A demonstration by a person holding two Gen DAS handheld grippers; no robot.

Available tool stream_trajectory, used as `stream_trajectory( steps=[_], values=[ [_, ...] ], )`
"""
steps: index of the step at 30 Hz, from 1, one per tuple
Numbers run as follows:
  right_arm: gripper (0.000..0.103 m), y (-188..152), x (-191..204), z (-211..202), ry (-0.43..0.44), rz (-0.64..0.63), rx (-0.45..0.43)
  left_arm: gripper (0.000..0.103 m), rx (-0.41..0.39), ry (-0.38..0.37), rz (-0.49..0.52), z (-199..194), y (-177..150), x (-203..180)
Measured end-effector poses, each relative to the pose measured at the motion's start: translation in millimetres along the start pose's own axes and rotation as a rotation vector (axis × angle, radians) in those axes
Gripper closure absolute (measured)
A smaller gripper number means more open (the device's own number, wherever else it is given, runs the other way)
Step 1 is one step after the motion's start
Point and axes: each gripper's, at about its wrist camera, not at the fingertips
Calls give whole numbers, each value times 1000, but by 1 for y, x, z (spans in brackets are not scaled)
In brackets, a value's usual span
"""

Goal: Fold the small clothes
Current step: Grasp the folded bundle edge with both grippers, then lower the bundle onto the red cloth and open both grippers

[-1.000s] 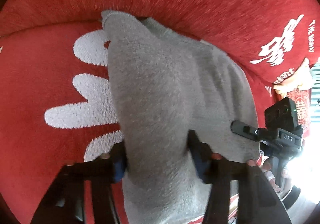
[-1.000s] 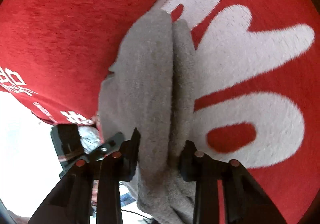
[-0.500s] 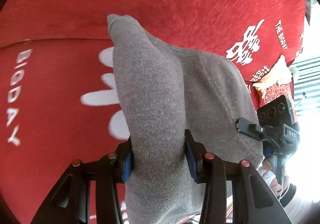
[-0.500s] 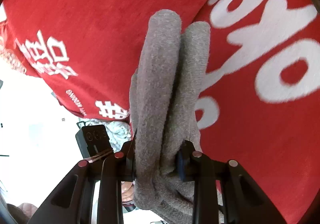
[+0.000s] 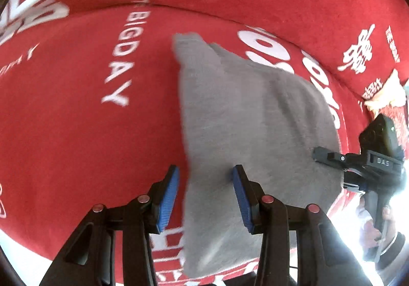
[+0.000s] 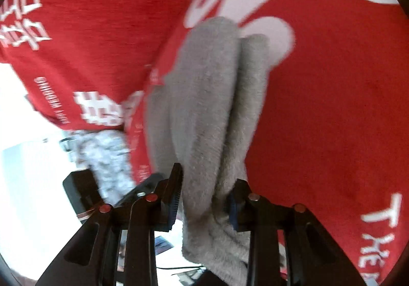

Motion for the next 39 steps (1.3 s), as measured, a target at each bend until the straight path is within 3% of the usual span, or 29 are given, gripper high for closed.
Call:
stream_trajectory(
  steps=[1,3,5,8,12,15,20,24,30,32,34,39],
  values=[
    [46,-1,1,-5,-47,-10,-2,58,-13,11,-5,-7,-2,6],
    [46,-6,3,-23,-179,-57,-20,58,-30,32,-8,-18,-3,16],
    [45,-9,6,-34,-237,-68,-47,58,-45,36,-11,-27,-1,18],
    [46,-13,6,-46,-250,-57,-92,58,-65,41,17,-32,3,12],
    [79,-18,21,-53,-284,-99,-143,58,-84,29,80,-32,9,-14],
    [86,-25,36,-48,-327,-178,-143,58,-76,30,113,-21,11,-31],
    [86,-28,47,-21,-442,-265,-87,58,17,97,100,19,5,-30],
    [86,-28,23,-4,-567,-261,-32,58,21,80,75,23,2,-24],
    [82,-24,-2,-11,-474,-158,-27,57,17,115,116,24,0,-31],
    [80,-22,-1,-9,-509,-187,-18,57,16,119,109,25,1,-31],
    [68,-22,3,-7,-568,-235,-21,56,16,128,103,24,1,-31],
    [68,-26,13,-8,-622,-255,-22,55,19,159,109,23,-2,-35]
  ],
)
Point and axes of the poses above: each gripper's, at about its wrist camera, not at the fingertips, and z roughly the way its jaws point, x to its left, y to its top, and after that the axes turned 6 degrees about -z, right-handed
